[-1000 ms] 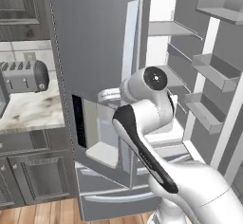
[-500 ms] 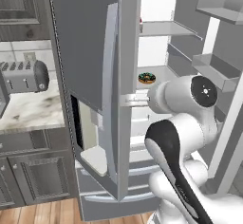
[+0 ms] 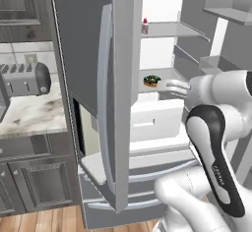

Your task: Take the cake and donut from the fridge and place them on the empty tray on the dining counter.

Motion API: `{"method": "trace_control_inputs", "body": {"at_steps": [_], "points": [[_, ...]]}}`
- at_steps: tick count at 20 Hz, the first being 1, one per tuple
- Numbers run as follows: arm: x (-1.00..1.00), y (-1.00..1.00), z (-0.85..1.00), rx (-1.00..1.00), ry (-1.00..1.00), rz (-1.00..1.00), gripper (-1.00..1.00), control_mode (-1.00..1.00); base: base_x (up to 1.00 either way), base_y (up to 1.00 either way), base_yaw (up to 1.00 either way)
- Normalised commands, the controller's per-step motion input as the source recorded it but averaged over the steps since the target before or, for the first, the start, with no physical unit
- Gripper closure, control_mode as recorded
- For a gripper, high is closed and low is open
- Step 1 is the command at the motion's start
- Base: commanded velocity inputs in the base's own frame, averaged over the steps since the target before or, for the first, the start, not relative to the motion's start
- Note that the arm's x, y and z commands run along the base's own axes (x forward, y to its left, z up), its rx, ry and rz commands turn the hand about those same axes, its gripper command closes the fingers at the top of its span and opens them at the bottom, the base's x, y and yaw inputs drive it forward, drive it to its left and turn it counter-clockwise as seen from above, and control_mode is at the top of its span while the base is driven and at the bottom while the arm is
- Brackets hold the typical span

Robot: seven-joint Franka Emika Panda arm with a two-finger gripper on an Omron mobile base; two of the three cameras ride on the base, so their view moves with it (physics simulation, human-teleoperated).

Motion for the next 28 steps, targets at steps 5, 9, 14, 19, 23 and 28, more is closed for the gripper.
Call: {"method": "trace_control_inputs", "body": {"at_steps": [5, 9, 14, 19, 23, 28], "points": [[1.00, 0.00, -0.27, 0.22, 0.06, 0.00, -1.00, -1.00, 0.00, 0.00, 0.00], [0.97, 0.00, -0.18, 0.22, 0.04, 0.01, -1.00, -1.00, 0.00, 0.00, 0.00], [0.69, 0.27, -0.08, 0.19, 0.04, 0.02, -1.00, -1.00, 0.00, 0.00, 0.00], [0.38, 0.72, -0.09, 0.11, 0.04, 0.03, -1.00, -1.00, 0.00, 0.00, 0.00], [0.17, 0.70, -0.01, 0.10, 0.04, 0.04, -1.00, -1.00, 0.00, 0.00, 0.00], [-0.34, 0.92, 0.00, 0.04, 0.01, 0.10, -1.00, -1.00, 0.00, 0.00, 0.00]]}}
